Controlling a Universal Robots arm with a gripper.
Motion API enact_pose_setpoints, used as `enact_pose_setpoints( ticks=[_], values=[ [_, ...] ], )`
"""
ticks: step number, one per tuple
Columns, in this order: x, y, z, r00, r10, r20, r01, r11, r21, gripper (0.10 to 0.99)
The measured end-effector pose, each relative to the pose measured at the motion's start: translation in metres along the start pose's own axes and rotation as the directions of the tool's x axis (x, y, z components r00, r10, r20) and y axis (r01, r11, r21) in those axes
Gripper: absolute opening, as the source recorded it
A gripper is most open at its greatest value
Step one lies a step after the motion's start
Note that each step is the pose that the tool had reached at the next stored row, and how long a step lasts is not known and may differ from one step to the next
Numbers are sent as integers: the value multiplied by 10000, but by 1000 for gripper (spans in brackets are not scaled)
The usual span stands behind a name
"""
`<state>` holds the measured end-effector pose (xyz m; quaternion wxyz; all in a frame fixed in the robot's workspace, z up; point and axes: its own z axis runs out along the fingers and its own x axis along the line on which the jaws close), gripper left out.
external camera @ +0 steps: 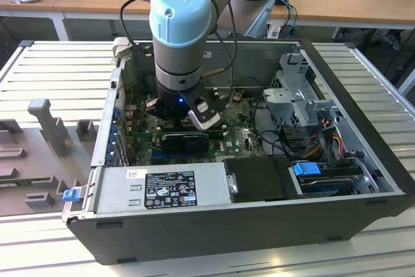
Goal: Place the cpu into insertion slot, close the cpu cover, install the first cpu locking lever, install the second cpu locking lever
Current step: 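Install the second cpu locking lever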
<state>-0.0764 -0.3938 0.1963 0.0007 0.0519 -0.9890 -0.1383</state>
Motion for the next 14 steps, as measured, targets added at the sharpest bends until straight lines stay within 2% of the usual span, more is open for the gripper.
enact_pose_setpoints(
  ticks=[1, 4, 10, 12, 14],
  values=[
    [1, 0, -1, 10000, 2, 0, -2, 10000, 1, 106],
    [0, 20, -73, 10000, 3, 1, -3, 10000, 0, 106],
    [-2, 70, -247, 10000, 3, 1, -3, 10000, 1, 106],
    [-3, 94, -332, 10000, 5, -4, -5, 10000, 0, 106],
    [-4, 100, -350, 10000, 5, -4, -5, 10000, -1, 106]
  ],
)
